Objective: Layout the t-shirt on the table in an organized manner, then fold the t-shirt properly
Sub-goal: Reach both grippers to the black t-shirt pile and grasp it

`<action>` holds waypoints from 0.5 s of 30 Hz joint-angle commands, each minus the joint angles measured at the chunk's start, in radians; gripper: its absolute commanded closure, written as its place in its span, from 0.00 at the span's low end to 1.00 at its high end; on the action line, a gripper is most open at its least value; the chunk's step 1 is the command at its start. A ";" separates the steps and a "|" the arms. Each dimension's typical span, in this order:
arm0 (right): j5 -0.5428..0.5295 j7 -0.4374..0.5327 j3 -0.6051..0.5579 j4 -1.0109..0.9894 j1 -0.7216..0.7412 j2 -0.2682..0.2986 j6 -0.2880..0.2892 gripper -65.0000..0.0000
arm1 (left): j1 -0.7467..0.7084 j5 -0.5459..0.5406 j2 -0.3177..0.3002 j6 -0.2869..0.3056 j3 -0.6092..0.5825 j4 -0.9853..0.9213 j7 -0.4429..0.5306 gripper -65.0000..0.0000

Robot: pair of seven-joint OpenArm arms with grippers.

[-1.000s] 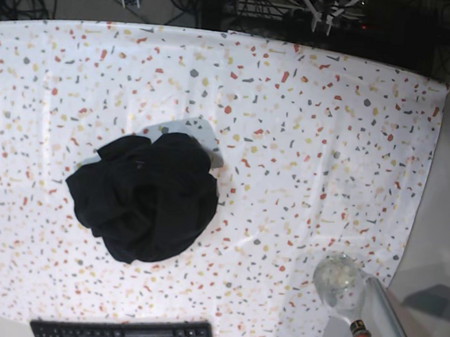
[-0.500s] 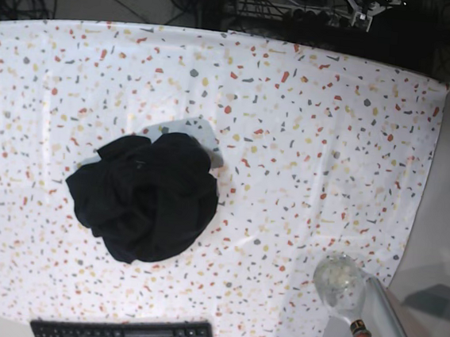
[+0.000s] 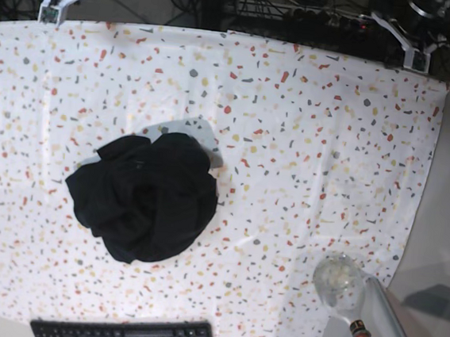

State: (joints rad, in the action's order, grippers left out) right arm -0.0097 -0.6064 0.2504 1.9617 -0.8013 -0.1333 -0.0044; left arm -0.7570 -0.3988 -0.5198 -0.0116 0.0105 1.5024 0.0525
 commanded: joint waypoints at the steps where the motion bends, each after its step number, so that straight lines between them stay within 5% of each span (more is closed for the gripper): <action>1: 0.007 -0.004 0.002 0.041 0.046 0.005 -0.007 1.00 | 0.004 0.005 -0.007 0.006 -0.004 0.045 0.014 1.00; 4: 0.012 -0.169 0.010 0.049 0.237 0.011 -0.006 1.00 | 0.060 0.025 -0.004 0.006 -0.002 0.111 -0.018 1.00; 7: 0.009 -0.327 0.005 0.049 0.415 0.034 -0.004 1.00 | 0.176 0.030 0.017 0.006 -0.013 0.146 -0.170 1.00; 10: 0.009 -0.415 0.002 0.048 0.586 0.056 -0.003 0.68 | 0.294 0.031 0.092 0.006 -0.002 0.155 -0.316 1.00; 11: 0.009 -0.433 0.000 0.048 0.635 0.064 -0.001 0.58 | 0.327 0.031 0.120 0.006 -0.001 0.149 -0.339 0.95; 12: 0.009 -0.450 0.000 0.048 0.682 0.071 -0.001 0.48 | 0.357 0.031 0.143 0.006 -0.002 0.146 -0.351 0.81; 13: 0.009 -0.467 0.000 0.046 0.730 0.076 -0.001 0.42 | 0.383 0.031 0.161 0.006 -0.013 0.146 -0.354 0.67; 15: 0.007 -0.496 -0.001 0.029 0.799 0.082 -0.001 0.41 | 0.422 0.033 0.201 0.006 -0.019 0.146 -0.354 0.57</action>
State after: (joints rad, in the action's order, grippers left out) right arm 0.0006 -1.1076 0.2489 1.9846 -0.0101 -0.0540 -0.0040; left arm -0.3443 -0.3729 -0.3069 0.0071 -0.0166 1.6337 -0.3252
